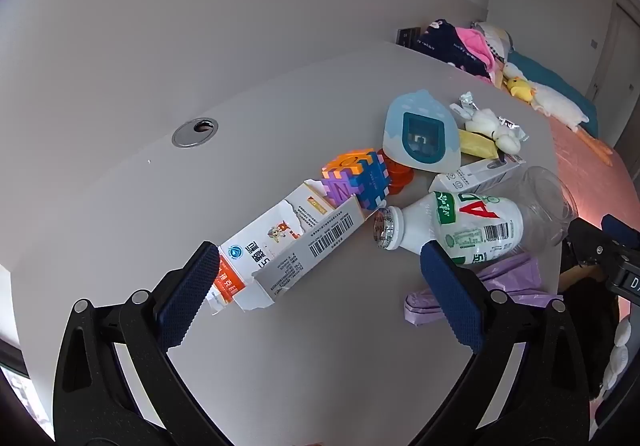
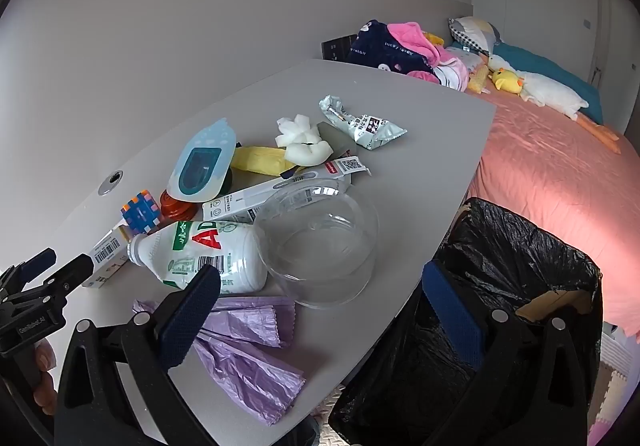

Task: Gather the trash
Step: 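Move the left tool toward the torn white-and-orange milk carton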

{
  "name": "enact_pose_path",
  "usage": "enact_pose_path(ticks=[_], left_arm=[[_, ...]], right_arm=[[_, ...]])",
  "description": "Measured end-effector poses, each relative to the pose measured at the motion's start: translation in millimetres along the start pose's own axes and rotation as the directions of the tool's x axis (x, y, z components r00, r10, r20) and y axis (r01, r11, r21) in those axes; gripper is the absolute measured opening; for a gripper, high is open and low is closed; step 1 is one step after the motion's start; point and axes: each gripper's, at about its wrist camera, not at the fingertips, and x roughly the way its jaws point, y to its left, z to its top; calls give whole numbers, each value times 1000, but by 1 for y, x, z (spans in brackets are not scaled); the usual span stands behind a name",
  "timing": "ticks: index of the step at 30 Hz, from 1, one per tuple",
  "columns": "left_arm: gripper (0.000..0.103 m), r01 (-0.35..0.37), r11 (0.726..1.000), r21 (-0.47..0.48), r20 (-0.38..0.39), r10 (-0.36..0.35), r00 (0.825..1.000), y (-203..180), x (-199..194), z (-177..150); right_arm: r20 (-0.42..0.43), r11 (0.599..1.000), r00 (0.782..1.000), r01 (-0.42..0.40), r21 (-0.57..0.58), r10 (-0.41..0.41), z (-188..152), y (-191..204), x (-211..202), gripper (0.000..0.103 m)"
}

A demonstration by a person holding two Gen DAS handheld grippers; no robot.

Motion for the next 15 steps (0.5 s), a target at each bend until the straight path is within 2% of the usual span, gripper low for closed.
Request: enact_pose_path(ticks=[15], left_arm=[[97,9,1000,3,-15,-9,1000,-1,2,-1]], right_arm=[[4,1000,1000,4,-1,-4,-1,0,1,100]])
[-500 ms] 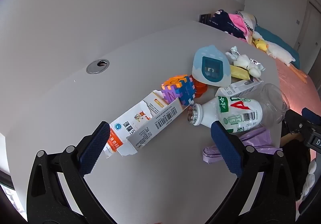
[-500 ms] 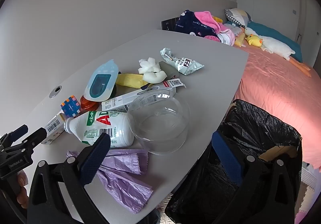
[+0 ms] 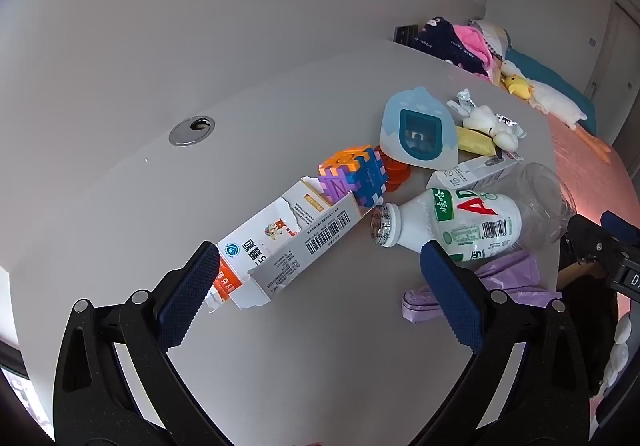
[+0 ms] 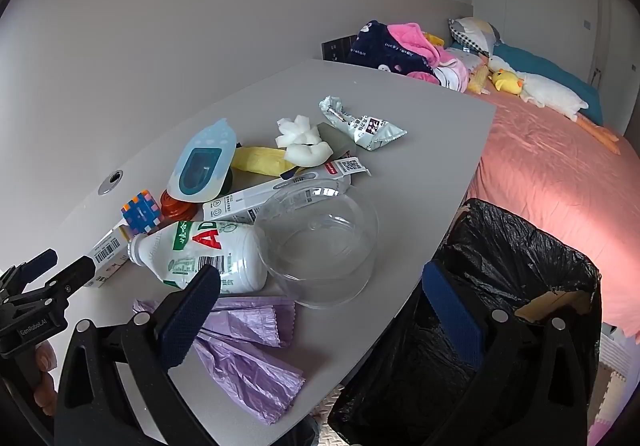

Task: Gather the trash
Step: 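Move the left tool toward the torn white-and-orange milk carton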

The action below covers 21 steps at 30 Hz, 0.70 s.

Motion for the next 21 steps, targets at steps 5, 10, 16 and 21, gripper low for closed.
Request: enact_pose_path(ticks=[5,10,16,21], left_arm=[[97,-2,1000,4,-4,2,1000,0,1,0],[97,0,1000,10,-4,0,1000,-2,1,-2],[97,3,1000,20,-7,-3,1000,-3,2,-3],[97,3,1000,17,-6,-3,1000,-2,0,-3]], right_arm=[[-1,1000,1000,2,-1,-2,1,-1,-2,100],[-2,1000,1000,3,-2,-3,1,1,2,100],[-5,1000,1000,2,5,-2,-2,-2,-1,100],[-7,1000,1000,5,7,-5,-3,-2,-1,100]])
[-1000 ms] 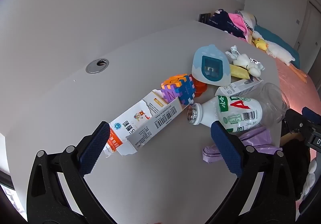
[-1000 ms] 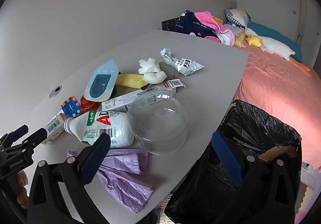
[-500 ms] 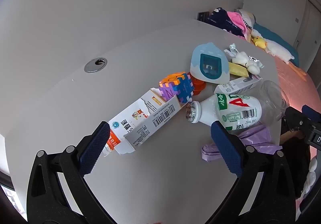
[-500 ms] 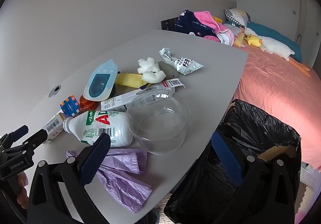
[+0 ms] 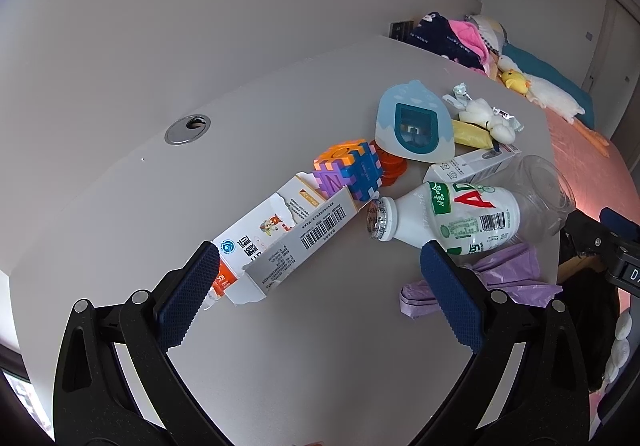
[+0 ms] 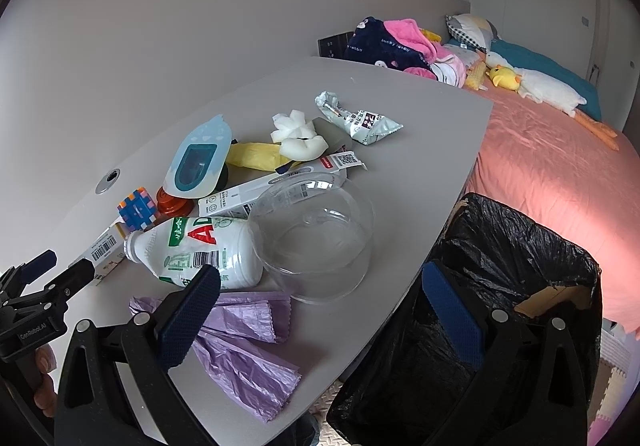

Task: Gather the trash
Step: 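Move the left tool toward the torn white-and-orange milk carton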

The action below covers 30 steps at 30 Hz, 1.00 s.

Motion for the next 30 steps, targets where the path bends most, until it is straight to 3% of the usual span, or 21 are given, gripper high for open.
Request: enact_pose_path(ticks=[19,25,30], left_arm=[[97,6,1000,5,6,-6,1000,0,-3,1],[97,80,997,-23,3,-80,997,3,-2,0],[97,59,998,-17,10,-59,998,2,-4,0]], right_arm=[[0,1000,1000,1,-1,-1,0,0,0,100],[1,1000,1000,-1,1,1,0,0,-1,100],[1,1000,1000,0,1,0,0,-1,-2,100]])
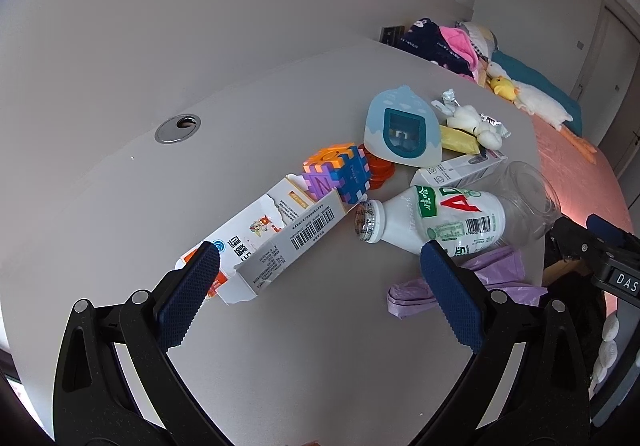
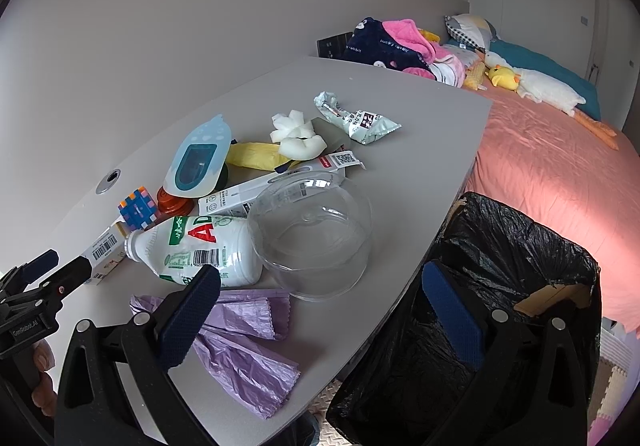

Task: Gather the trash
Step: 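Move the left tool toward the torn white-and-orange milk carton, then grasp the milk carton with the left tool while the right tool grasps the clear bowl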

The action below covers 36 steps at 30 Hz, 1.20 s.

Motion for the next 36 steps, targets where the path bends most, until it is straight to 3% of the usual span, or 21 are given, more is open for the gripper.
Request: enact_pose_path(ticks=[8,27,36], left_arm=[[97,5,1000,-4,-14,-5,1000,1,2,-1],[97,-146,983,115,-75,155,985,14,44,9],[97,-128,980,151,-120,147,982,24,69,13]], right_arm=[[-2,1000,1000,1,1,-1,0,-1,1,100],[-36,1000,999,-2,8,3,12,-5,35,100],[-42,1000,999,16,4,-16,19,-2,67,100]])
